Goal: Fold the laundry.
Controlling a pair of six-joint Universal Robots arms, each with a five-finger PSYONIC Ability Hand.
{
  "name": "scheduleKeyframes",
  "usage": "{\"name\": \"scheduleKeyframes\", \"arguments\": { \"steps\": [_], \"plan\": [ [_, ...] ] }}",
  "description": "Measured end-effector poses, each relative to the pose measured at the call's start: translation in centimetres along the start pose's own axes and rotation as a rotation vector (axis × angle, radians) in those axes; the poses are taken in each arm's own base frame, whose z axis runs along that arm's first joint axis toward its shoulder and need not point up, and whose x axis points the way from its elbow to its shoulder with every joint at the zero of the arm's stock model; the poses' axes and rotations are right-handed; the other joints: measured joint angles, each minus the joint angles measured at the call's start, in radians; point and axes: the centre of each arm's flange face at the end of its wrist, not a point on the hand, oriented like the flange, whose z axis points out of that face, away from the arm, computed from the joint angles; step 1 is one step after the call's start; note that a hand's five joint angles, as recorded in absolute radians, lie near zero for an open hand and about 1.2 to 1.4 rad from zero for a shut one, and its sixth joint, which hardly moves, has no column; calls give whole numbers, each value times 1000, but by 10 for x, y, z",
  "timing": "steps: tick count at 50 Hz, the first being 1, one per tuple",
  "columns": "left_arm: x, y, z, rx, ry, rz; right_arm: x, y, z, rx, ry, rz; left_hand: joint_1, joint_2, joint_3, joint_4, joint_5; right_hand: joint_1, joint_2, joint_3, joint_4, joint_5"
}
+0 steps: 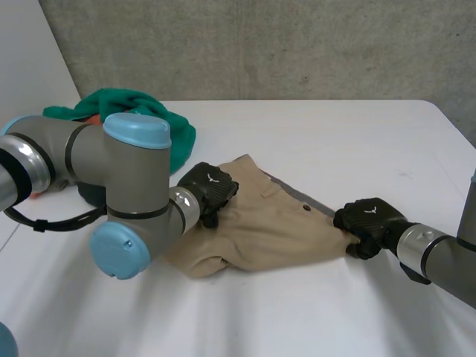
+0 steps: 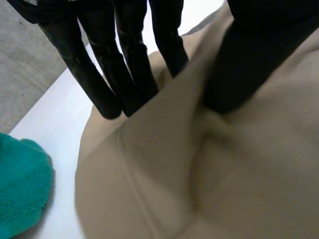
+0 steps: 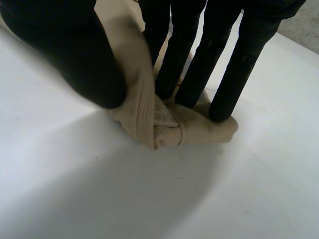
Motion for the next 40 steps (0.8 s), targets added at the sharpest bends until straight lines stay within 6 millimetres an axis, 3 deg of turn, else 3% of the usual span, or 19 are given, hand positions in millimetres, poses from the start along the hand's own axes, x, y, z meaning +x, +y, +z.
{"name": "scheduleKeyframes", "arguments": {
  "steps": [2, 5, 9, 10, 16, 20, 23, 26, 29, 32, 36, 40],
  "plan": [
    [-3, -4, 0, 10, -17, 4, 0, -3, 0, 4, 14, -6, 70, 150, 147, 149, 145, 46, 66, 50, 75, 59],
    [-7, -14, -6, 34, -47, 3, 2, -10, -4, 19, 38, -9, 70, 159, 158, 157, 145, 46, 73, 50, 80, 62],
    [-15, -35, -24, 93, -103, -9, 8, -26, -13, 61, 77, -17, 70, 159, 158, 157, 145, 46, 73, 50, 80, 67],
    [-21, -52, -37, 151, -136, -22, 10, -34, -17, 82, 91, -23, 70, 159, 158, 157, 145, 46, 73, 50, 80, 67],
    [-51, -124, -106, 444, -243, -74, 33, -128, -76, 302, 210, -73, 70, 159, 158, 157, 145, 46, 73, 85, 80, 77],
    [-71, -162, -151, 612, -305, -108, 42, -182, -119, 422, 258, -70, 70, 159, 158, 157, 145, 46, 73, 85, 80, 85],
    [-85, -179, -179, 699, -347, -137, 46, -216, -150, 505, 280, -54, 70, 161, 160, 157, 145, 46, 73, 85, 80, 91],
    [-96, -187, -194, 739, -378, -165, 46, -240, -168, 571, 284, -46, 69, 162, 160, 158, 145, 46, 73, 85, 80, 93],
    [-104, -186, -196, 739, -393, -190, 44, -255, -173, 608, 274, -44, 70, 162, 160, 158, 145, 66, 73, 85, 80, 93],
    [-109, -177, -186, 703, -394, -211, 43, -260, -165, 607, 261, -41, 69, 162, 160, 158, 145, 66, 73, 85, 80, 93],
    [-111, -159, -157, 625, -379, -231, 44, -253, -140, 557, 252, -39, 70, 162, 160, 158, 145, 66, 73, 85, 80, 93],
    [-112, -135, -113, 534, -359, -247, 46, -237, -104, 479, 253, -46, 70, 162, 160, 160, 145, 66, 73, 85, 80, 93]
  ]
}}
